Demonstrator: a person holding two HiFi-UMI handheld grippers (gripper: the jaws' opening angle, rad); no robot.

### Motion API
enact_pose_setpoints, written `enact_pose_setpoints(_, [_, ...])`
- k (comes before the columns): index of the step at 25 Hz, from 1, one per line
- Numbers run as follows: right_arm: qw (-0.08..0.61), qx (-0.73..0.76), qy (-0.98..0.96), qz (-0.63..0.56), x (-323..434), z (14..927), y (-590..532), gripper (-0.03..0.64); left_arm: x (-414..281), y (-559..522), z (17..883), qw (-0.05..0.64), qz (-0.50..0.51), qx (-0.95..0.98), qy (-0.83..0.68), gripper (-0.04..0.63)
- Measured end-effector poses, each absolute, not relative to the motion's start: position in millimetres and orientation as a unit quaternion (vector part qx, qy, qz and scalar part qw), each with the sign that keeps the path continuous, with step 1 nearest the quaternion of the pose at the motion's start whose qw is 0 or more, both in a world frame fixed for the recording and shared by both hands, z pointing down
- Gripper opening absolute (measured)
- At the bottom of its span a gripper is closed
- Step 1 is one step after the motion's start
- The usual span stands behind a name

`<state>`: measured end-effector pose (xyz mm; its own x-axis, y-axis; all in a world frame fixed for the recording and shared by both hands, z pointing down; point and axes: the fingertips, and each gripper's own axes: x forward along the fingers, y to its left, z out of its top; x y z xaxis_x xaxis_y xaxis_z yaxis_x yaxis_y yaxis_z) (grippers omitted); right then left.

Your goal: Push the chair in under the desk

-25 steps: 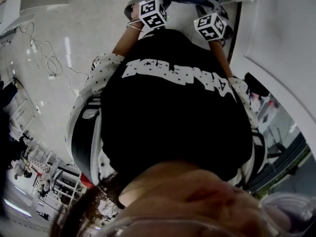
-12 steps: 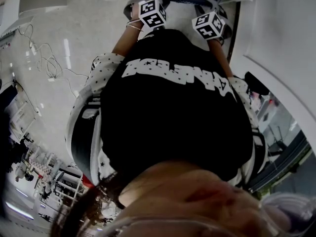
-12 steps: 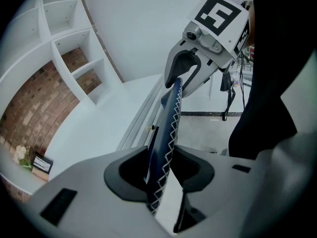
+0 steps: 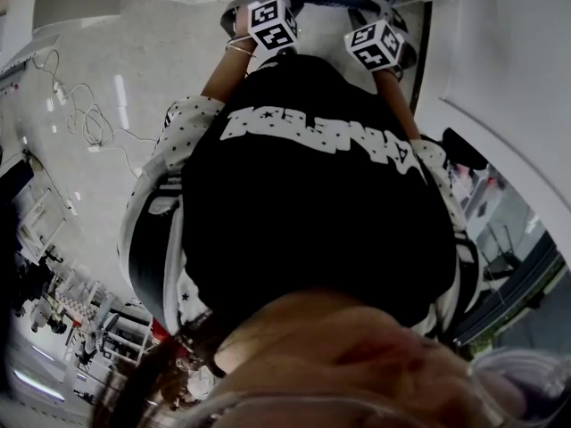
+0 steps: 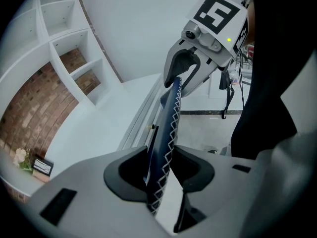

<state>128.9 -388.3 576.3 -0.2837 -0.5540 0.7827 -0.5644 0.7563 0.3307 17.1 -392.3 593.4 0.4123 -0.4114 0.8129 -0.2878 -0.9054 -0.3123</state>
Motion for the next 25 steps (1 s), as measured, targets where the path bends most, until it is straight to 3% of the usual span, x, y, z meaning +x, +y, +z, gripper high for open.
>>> enact_pose_setpoints(11, [0.470,0.341,-0.814,-0.002,128.1,577.4,-388.6,0.170,16.8,-391.6,587.8,0.059,-0.482,-0.845,0.223,0.222])
enact_pose_setpoints(25, [0.400,0.353,-0.845,0.033,122.4,559.0,-388.5,0.225,4.1,-391.9,564.9,0.041,-0.420,-0.859,0.290,0.221])
